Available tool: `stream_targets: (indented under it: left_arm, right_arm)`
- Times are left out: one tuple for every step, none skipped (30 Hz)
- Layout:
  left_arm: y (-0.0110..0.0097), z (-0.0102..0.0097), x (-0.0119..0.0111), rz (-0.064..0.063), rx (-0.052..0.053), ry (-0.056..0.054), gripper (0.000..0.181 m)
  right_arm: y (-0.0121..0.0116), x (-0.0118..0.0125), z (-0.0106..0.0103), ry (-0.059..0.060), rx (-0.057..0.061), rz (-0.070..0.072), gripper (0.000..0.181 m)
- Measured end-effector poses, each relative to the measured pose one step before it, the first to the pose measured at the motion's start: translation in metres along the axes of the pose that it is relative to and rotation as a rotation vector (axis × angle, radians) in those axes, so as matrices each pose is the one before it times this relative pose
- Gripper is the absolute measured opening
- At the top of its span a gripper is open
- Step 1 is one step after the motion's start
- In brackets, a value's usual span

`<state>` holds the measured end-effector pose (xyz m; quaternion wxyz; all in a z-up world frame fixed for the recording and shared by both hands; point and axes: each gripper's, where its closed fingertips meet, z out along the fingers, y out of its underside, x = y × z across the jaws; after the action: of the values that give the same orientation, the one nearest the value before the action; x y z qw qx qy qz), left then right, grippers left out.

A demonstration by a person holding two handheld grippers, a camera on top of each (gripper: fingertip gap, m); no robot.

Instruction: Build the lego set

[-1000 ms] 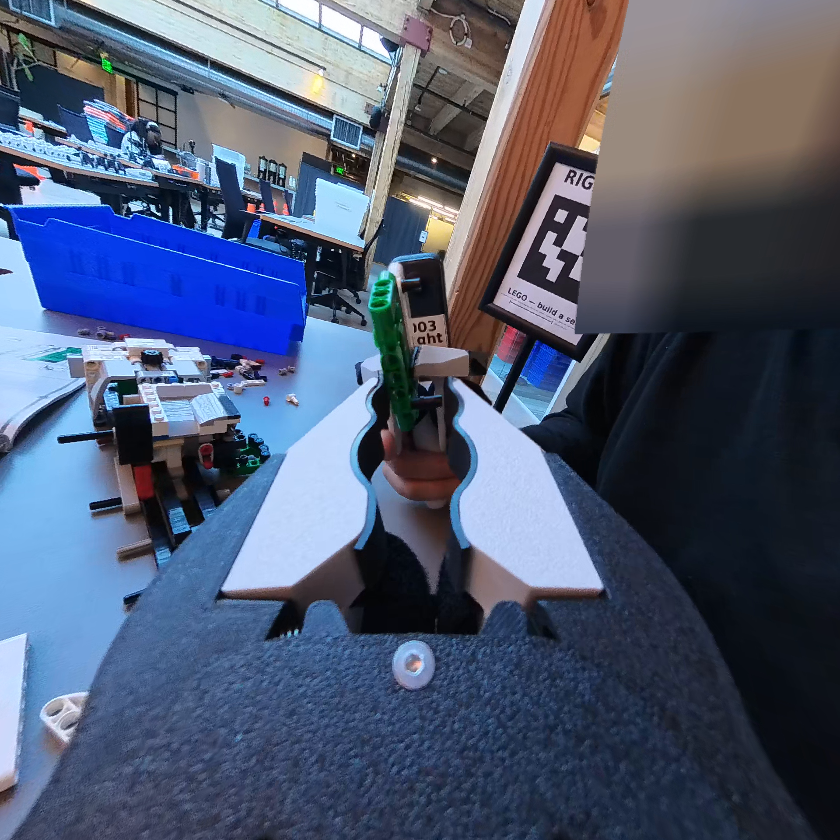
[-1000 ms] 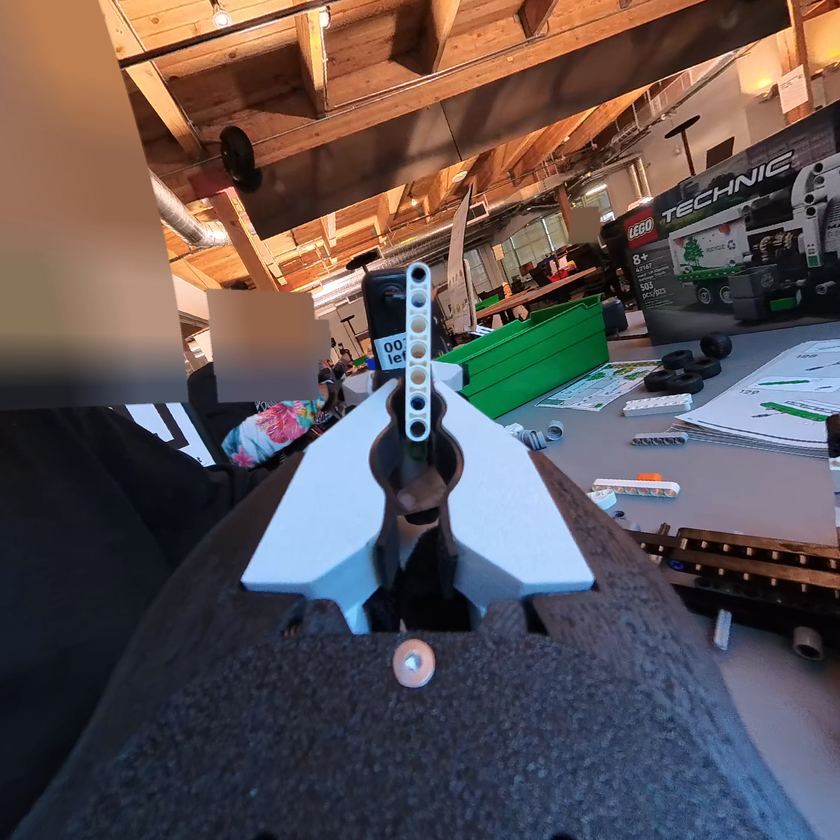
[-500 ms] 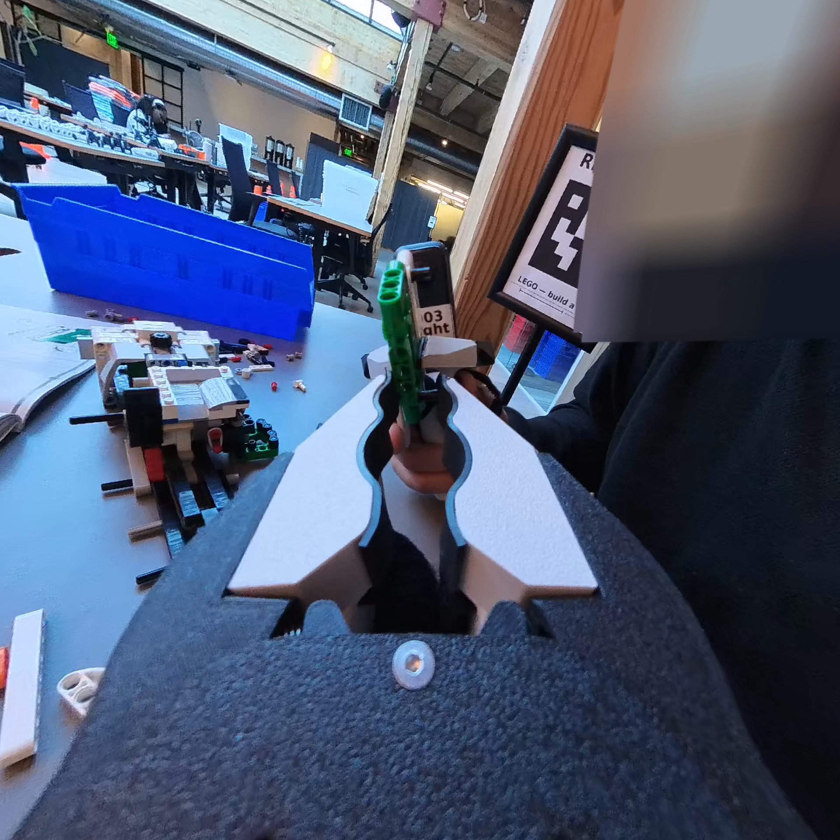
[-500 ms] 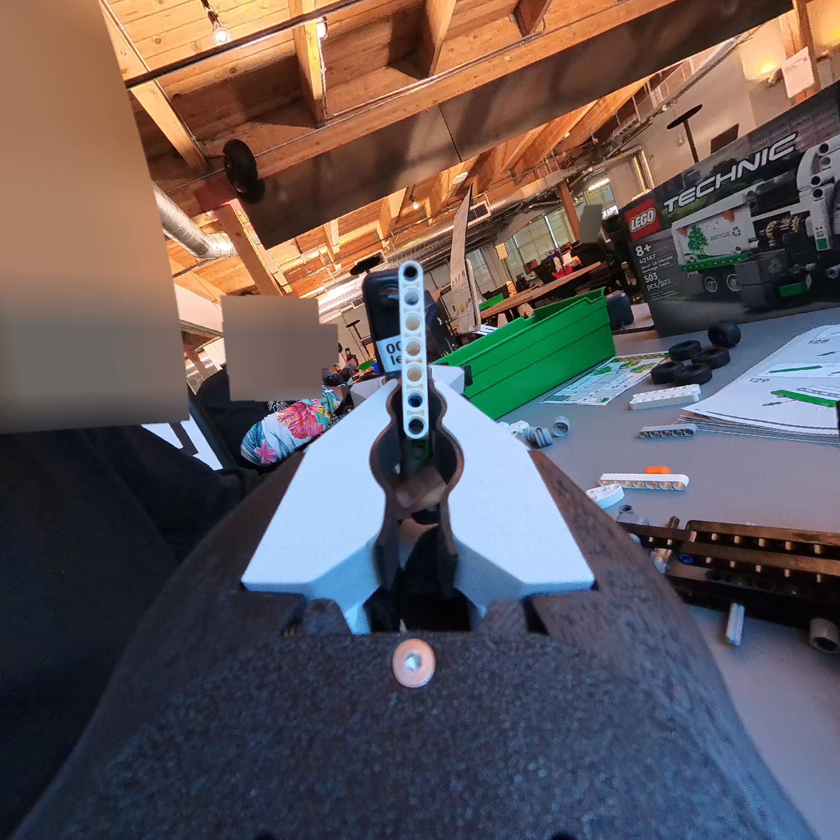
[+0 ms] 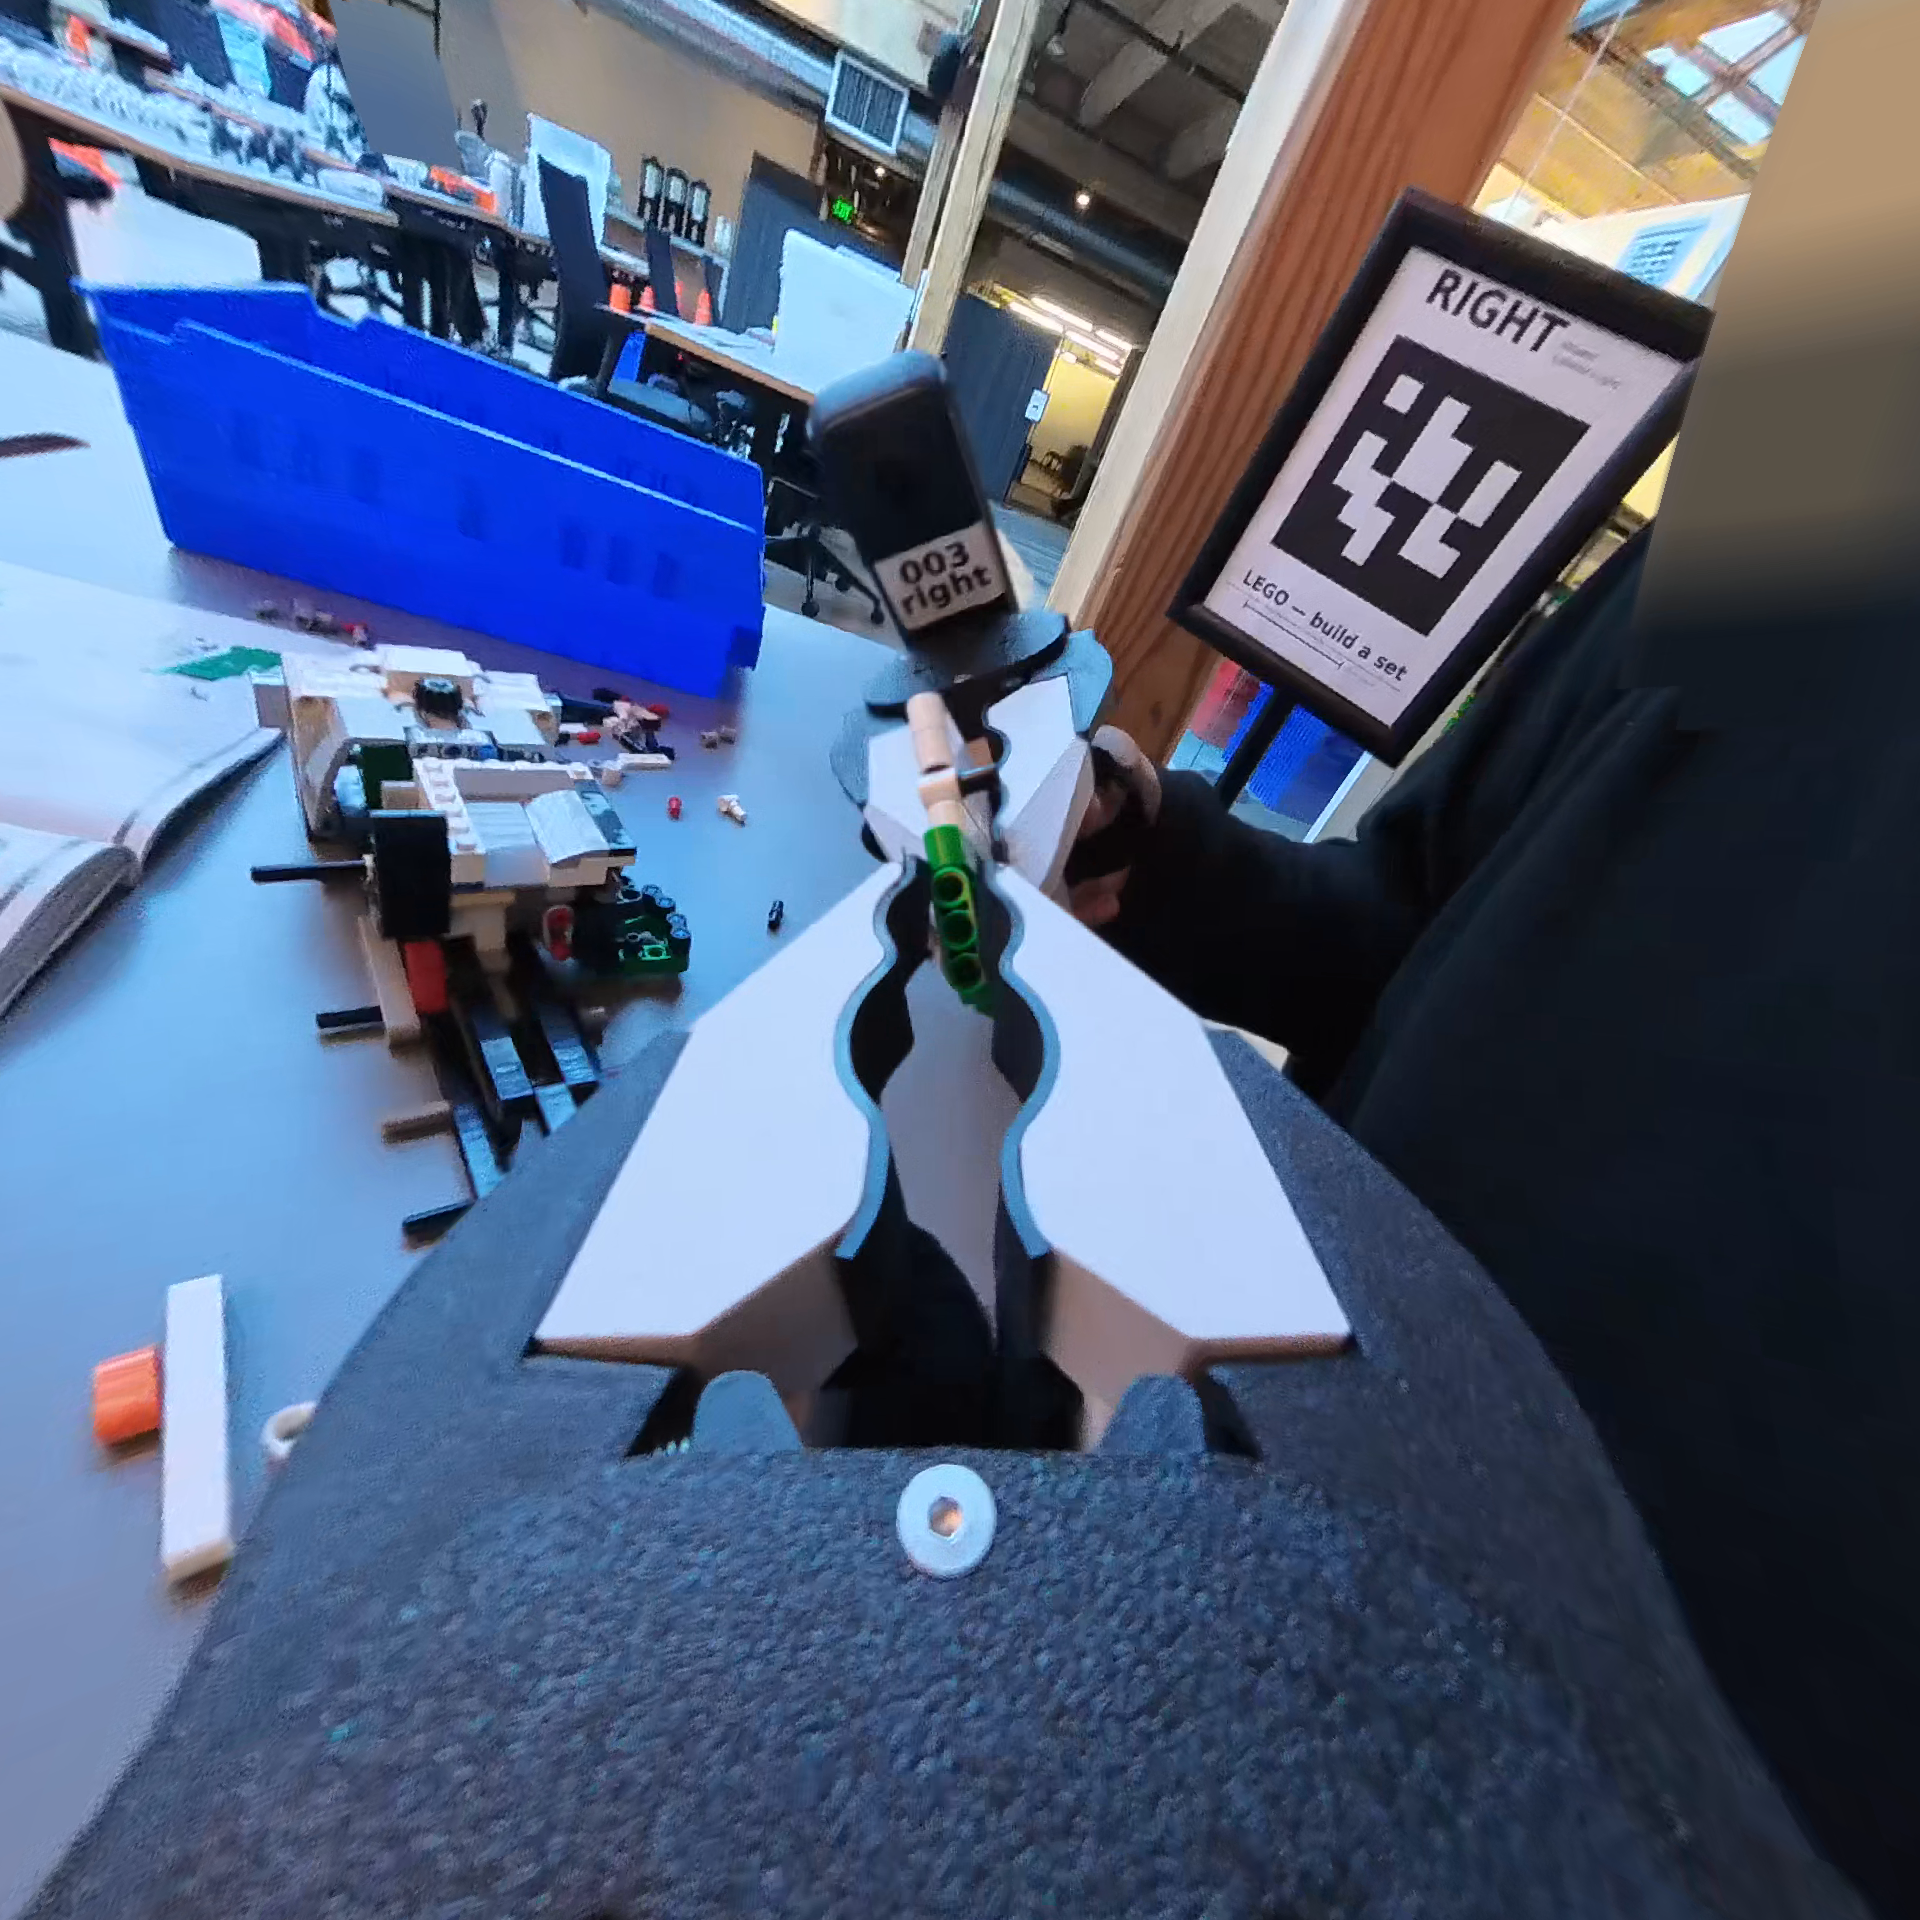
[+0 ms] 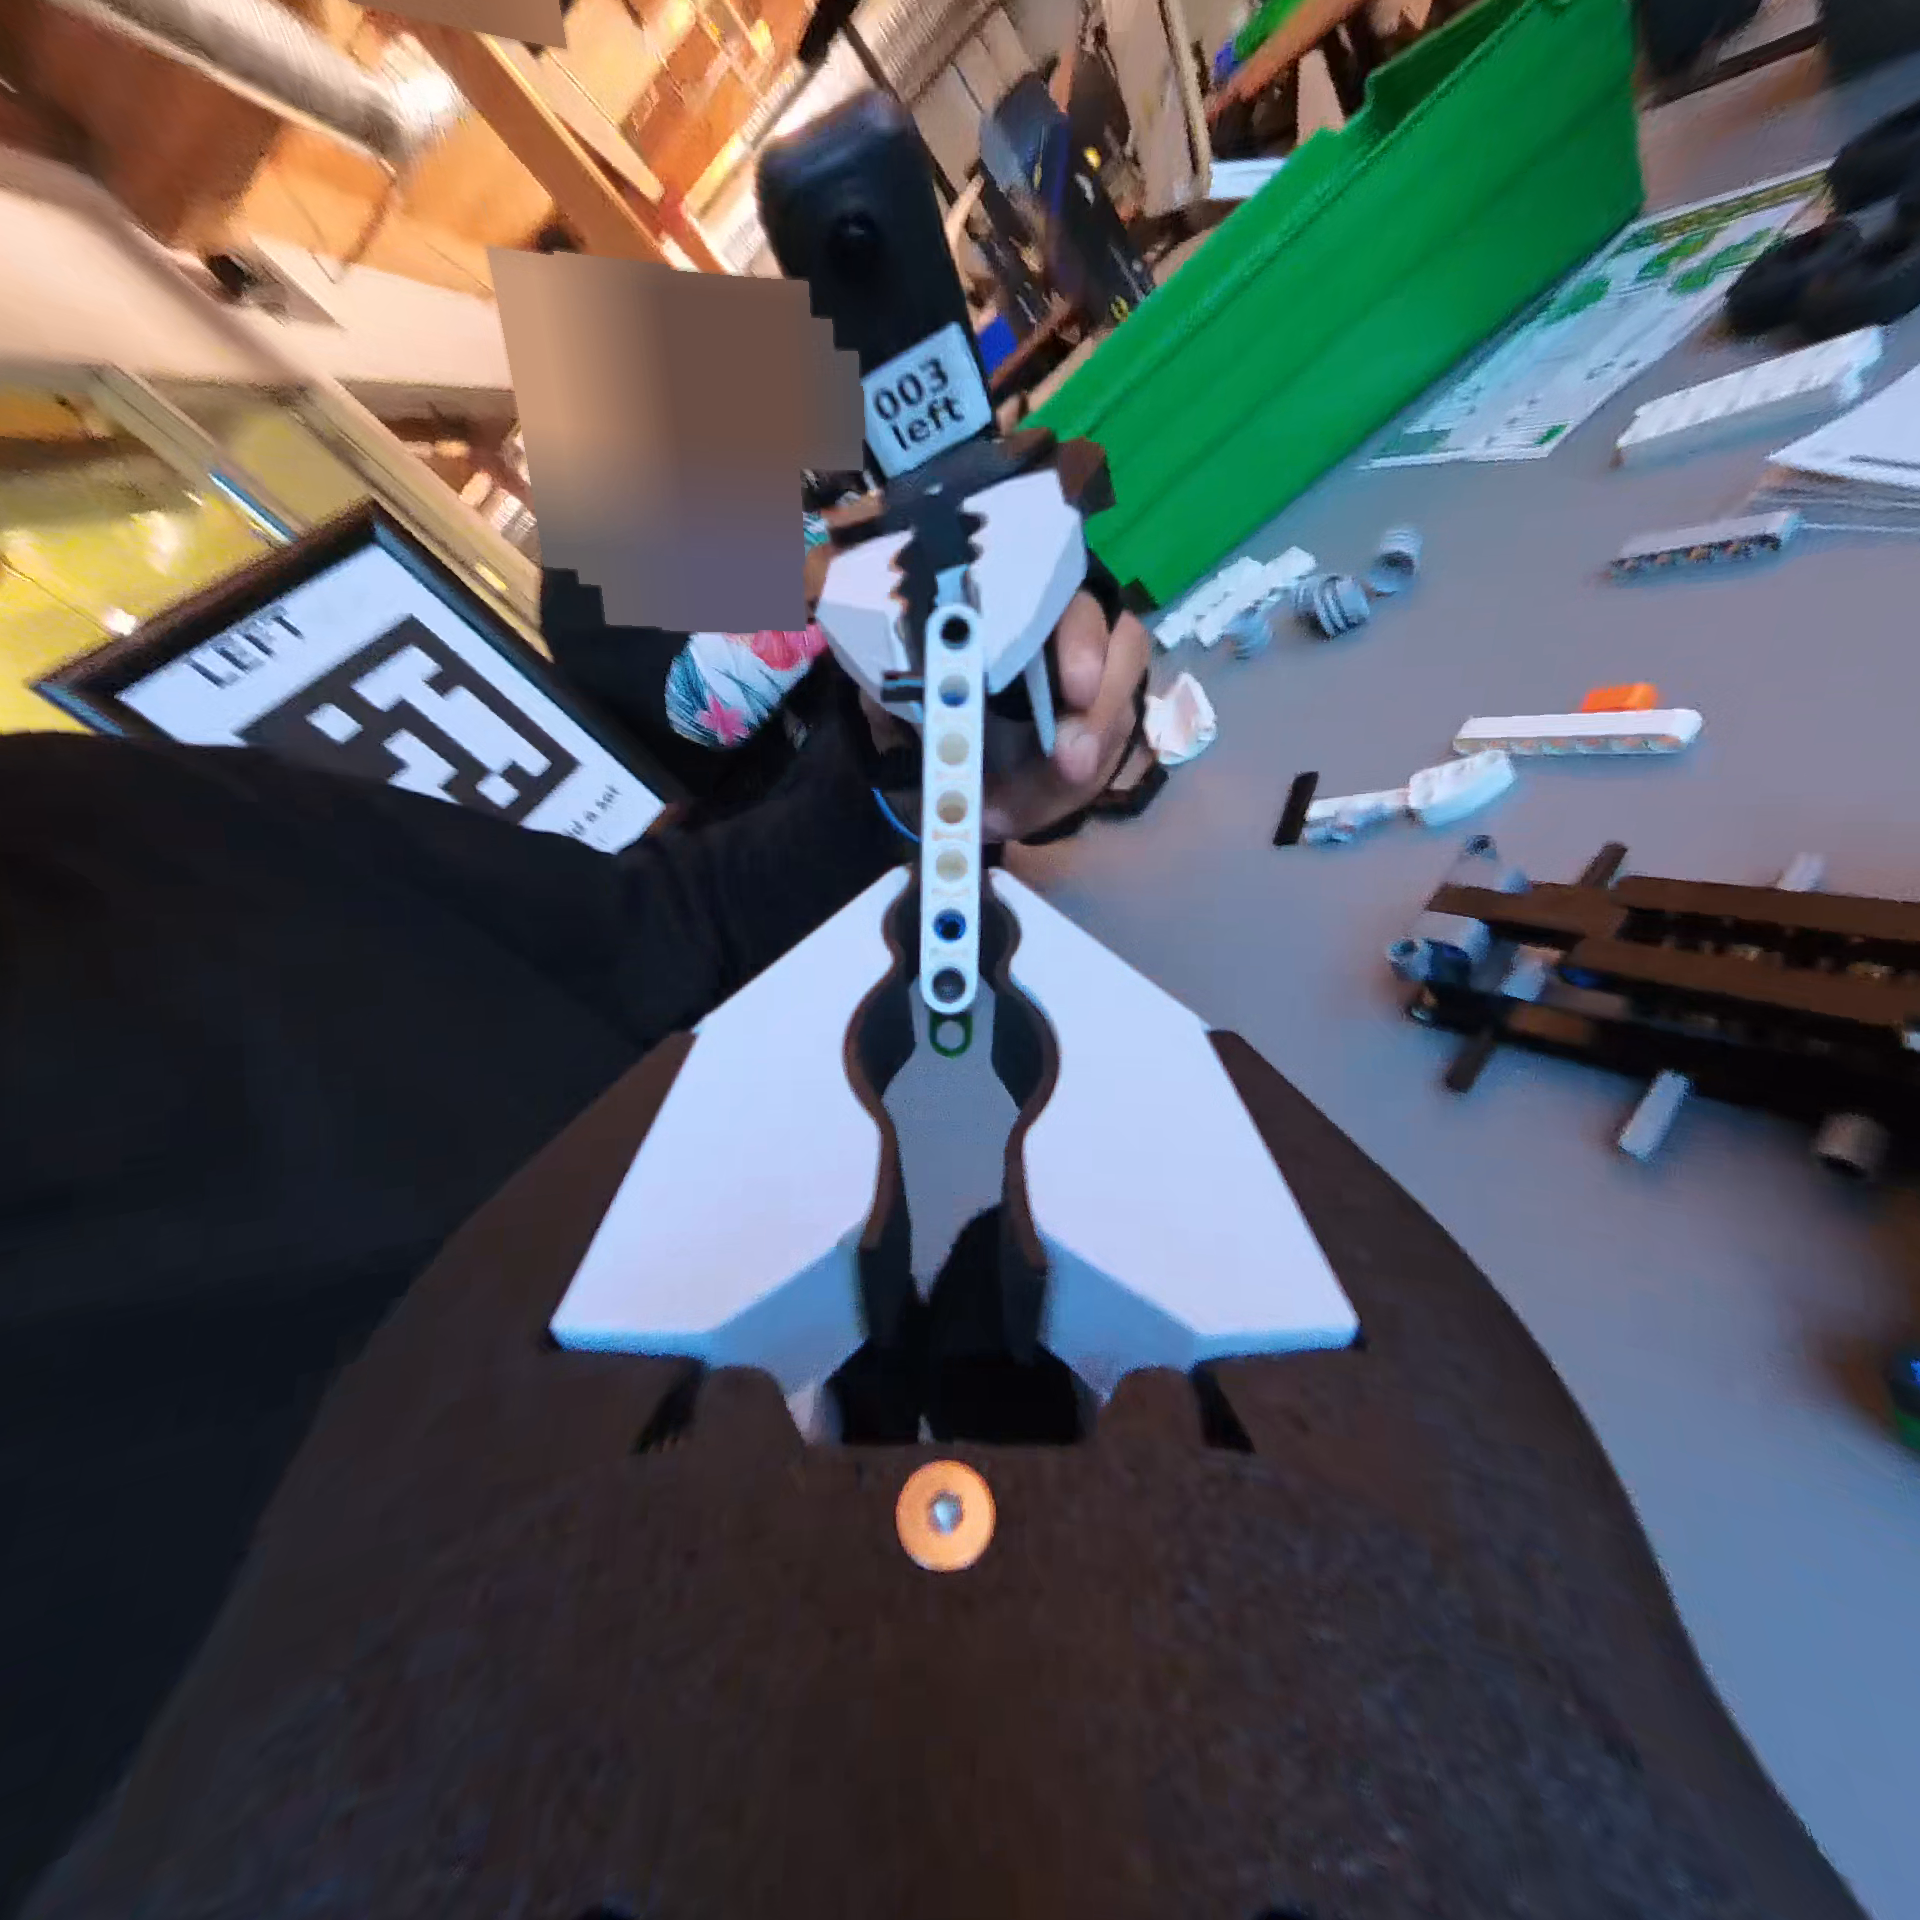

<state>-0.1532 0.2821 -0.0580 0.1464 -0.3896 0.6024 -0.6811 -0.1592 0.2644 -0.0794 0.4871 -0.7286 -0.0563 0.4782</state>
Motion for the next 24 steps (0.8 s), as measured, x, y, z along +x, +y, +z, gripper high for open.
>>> stream_targets:
  left_arm:
    - [0.00158,0.00201,-0.00112,-0.0308,-0.0054,-0.0067,0.007]
    - [0.00248,0.002,-0.00179,-0.0567,-0.0106,-0.0062,0.006]
    - [0.00319,0.00171,-0.00258,-0.079,-0.0163,-0.0096,0.006]
    - [0.00302,0.00181,-0.00182,-0.0867,-0.009,-0.0108,0.006]
    - [0.00072,0.00117,-0.0023,-0.0829,0.0147,-0.0185,0.006]
    - [-0.00112,0.00039,-0.00199,-0.0865,0.0359,-0.0133,0.006]
    - [0.00115,0.00079,-0.00103,-0.0869,0.0247,0.0029,0.005]
    - [0.00323,0.00183,-0.00159,-0.0791,0.0154,0.0061,0.005]
    - [0.00288,0.00227,-0.00205,-0.0621,0.0235,0.0041,0.005]
    - [0.00259,0.00216,-0.00119,-0.0288,0.0249,0.0063,0.005]
    - [0.00334,0.00188,-0.00179,0.0036,0.0133,-0.0049,0.005]
    - [0.00397,0.00156,-0.00311,0.0279,0.0012,-0.0237,0.006]
    - [0.00338,0.00123,-0.00081,0.0588,-0.0015,-0.0214,0.007]
    - [0.00378,0.00116,0.00051,0.0892,-0.0128,-0.0299,0.014]
    - [0.00478,0.00127,0.00221,0.1141,-0.028,-0.0339,0.026]
    - [0.00521,0.00112,0.00433,0.1297,-0.0381,-0.0278,0.033]
    - [0.00508,0.00113,0.00349,0.1354,-0.0433,-0.0356,0.041]
    - [0.00439,0.00167,0.00291,0.1355,-0.0438,-0.0408,0.053]
    - [0.00505,0.00186,0.00153,0.133,-0.0512,-0.0468,0.058]
    - [0.00455,0.00184,-0.00009,0.1208,-0.0528,-0.0487,0.057]
    - [0.00233,0.00144,0.00099,0.1039,-0.0364,-0.0292,0.053]
    - [0.0012,0.00118,0.00196,0.0829,-0.0269,-0.0115,0.042]
    - [-0.0011,0.00053,0.00132,0.0602,-0.0094,-0.0066,0.039]
    - [-0.0016,0.00029,-0.00121,0.0343,-0.0018,-0.0124,0.039]
  right_arm:
    - [0.00002,0.00296,-0.00331,0.0234,-0.0052,-0.0151,0.007]
    - [-0.00069,0.00183,-0.00375,0.0128,0.0037,-0.0011,0.007]
    - [-0.00223,0.0029,-0.00456,0.0194,0.0189,0.0071,0.007]
    - [-0.00457,0.00318,-0.00555,0.0217,0.0377,0.0091,0.007]
    - [-0.00373,0.00069,-0.00543,0.0072,0.0341,0.0084,0.01]
    - [-0.00068,0.00139,-0.00496,0.0124,0.0164,0.007,0.017]
    - [0.00216,0.00386,-0.00496,0.0298,0.0015,-0.0062,0.015]
    - [0.00352,0.00349,-0.00409,0.0266,0.0004,-0.0237,0.01]
    - [0.00362,0.00044,-0.00219,0.0038,0.0028,-0.0111,0.01]
    - [0.00102,-0.00068,-0.00215,-0.0137,0.0169,0.0195,0.009]
    - [0.0011,-0.00136,-0.00222,-0.0275,0.0124,0.052,0.007]
    - [0.00344,0.00283,-0.002,-0.0019,-0.009,0.0564,0.006]
    - [0.0032,0.0008,-0.00143,-0.0069,-0.002,0.0244,0.006]
    - [0.00403,-0.00076,-0.00124,-0.0119,-0.0092,0.0169,0.006]
    - [0.00374,-0.00043,-0.00121,-0.0065,-0.0132,0.0221,0.006]
    - [0.00207,-0.00263,-0.00118,-0.0184,-0.0069,0.0174,0.006]
    - [0.001,-0.00388,-0.00076,-0.0237,-0.0045,0.0217,0.006]
    - [0.00041,-0.00205,-0.00011,-0.0103,-0.0037,0.0168,0.006]
    - [0.00188,-0.00166,0.00128,-0.0085,-0.0148,0.0136,0.006]
    - [0.00384,-0.00419,0.00251,-0.0279,-0.0291,0.014,0.006]
    - [0.00238,-0.00423,0.00259,-0.0299,-0.0189,0.0116,0.006]
    - [-0.0015,-0.00063,0.00164,-0.0079,0.0091,0.0061,0.006]
    - [-0.00062,-0.00042,0.00116,-0.0109,0.0032,0.0125,0.006]
    - [0.00005,0.00009,0.00014,-0.0125,-0.0021,0.0142,0.006]
